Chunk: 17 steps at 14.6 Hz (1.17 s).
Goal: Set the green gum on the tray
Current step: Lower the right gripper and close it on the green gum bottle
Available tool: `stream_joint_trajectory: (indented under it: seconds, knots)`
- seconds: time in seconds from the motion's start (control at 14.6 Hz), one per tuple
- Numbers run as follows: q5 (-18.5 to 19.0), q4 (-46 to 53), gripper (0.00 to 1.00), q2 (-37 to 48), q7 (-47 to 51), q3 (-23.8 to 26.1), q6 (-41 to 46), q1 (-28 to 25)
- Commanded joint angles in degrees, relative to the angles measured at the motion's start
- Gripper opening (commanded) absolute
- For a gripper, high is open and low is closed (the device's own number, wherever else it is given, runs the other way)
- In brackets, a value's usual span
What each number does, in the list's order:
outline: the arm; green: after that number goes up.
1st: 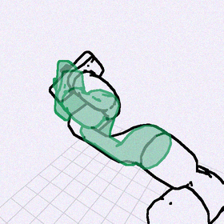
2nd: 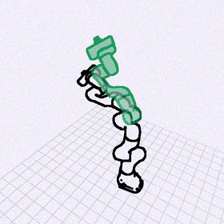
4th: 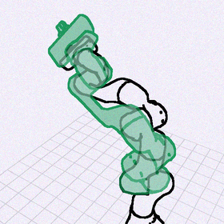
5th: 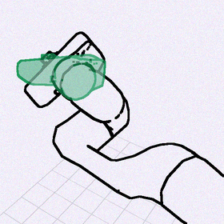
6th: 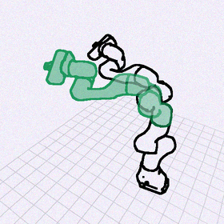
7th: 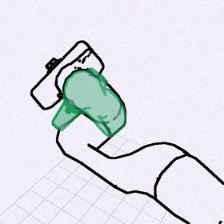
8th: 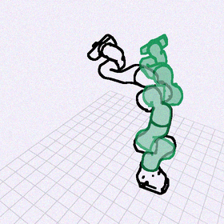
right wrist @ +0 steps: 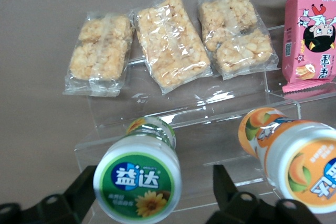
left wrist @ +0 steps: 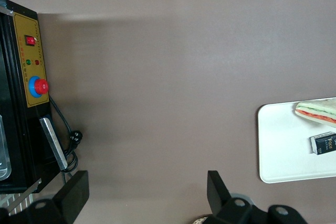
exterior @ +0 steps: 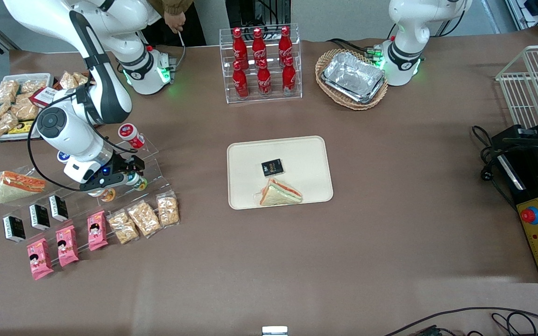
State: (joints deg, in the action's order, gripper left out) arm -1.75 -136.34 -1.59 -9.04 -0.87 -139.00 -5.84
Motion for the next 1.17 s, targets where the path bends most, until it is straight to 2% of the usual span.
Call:
stream_joint_trajectory:
  seconds: [0.0, 0.14, 0.21, 0.27, 0.34, 0.41, 0.62, 0.69, 1.1]
  knots:
    - [-0.27, -0.60, 0.59, -0.08, 0.25, 0.08, -1.54, 0.04]
    - [-0.27, -0.60, 0.38, -0.17, 2.09, 0.25, -1.45, -0.22]
    - [-0.27, -0.51, 0.36, -0.17, 2.71, 0.34, -1.37, -0.22]
    - [-0.27, -0.51, 0.27, -0.08, 2.80, 0.43, -1.37, -0.31]
    - [-0.36, -0.42, 0.25, -0.17, 2.89, 0.43, -1.37, -0.22]
    - [-0.36, -0.42, 0.16, -0.17, 2.89, 0.43, -1.28, -0.22]
    - [-0.88, 1.59, 0.15, 0.53, 3.24, 0.43, -0.05, -0.14]
    - [-1.15, 3.51, 0.15, 0.79, 3.24, 0.43, 2.74, -0.14]
    - [-1.15, 23.55, 0.16, 0.88, 3.94, 0.43, 31.90, -0.14]
